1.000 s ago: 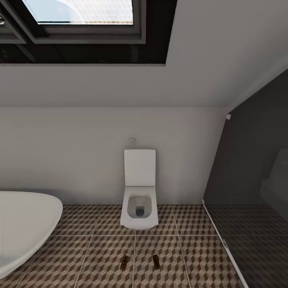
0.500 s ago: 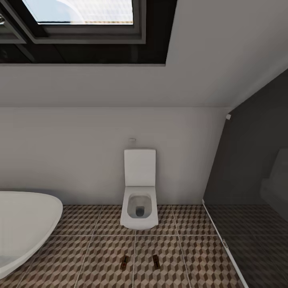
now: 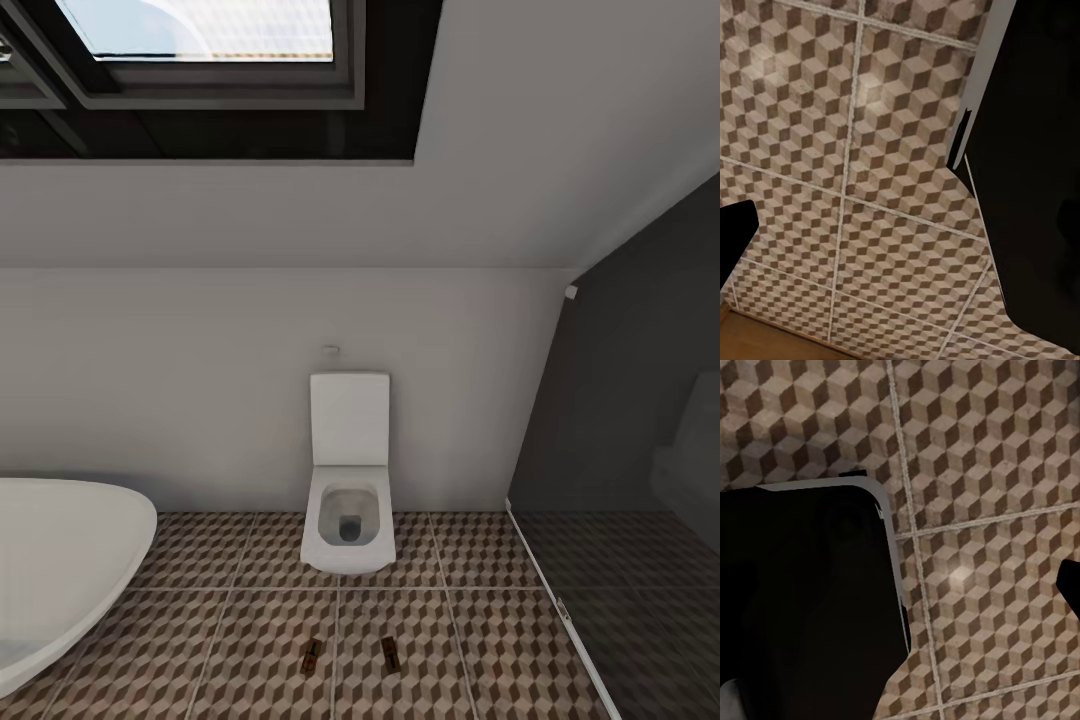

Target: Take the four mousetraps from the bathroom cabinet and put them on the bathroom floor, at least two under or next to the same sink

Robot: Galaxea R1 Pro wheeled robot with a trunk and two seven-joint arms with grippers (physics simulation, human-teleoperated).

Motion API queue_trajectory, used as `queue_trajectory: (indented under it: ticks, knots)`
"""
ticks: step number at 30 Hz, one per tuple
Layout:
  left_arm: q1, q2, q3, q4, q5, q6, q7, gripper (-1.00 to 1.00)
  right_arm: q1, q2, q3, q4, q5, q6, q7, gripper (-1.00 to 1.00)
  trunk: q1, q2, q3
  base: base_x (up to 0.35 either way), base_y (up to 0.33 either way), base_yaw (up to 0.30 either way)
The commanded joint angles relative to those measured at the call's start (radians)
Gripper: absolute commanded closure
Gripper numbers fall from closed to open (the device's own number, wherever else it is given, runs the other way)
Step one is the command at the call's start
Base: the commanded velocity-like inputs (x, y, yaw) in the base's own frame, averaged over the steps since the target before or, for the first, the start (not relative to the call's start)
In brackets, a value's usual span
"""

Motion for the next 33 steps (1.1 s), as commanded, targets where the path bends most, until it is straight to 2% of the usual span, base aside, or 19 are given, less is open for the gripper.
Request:
queue_trajectory:
  ticks: [1,33]
  knots:
    - [-0.001,0.000,-0.008,0.000,0.007,0.004,0.002,-1.00,-0.001,0.000,0.008,0.000,-0.007,-0.002,-0.003,-1.00,0.001,-0.002,-0.002,0.000,0.000,0.000]
    - [-0.001,0.000,-0.009,0.000,0.007,0.004,0.002,-1.00,-0.001,0.000,0.008,0.000,-0.007,-0.002,-0.003,-1.00,0.001,-0.002,-0.002,0.000,0.000,0.000]
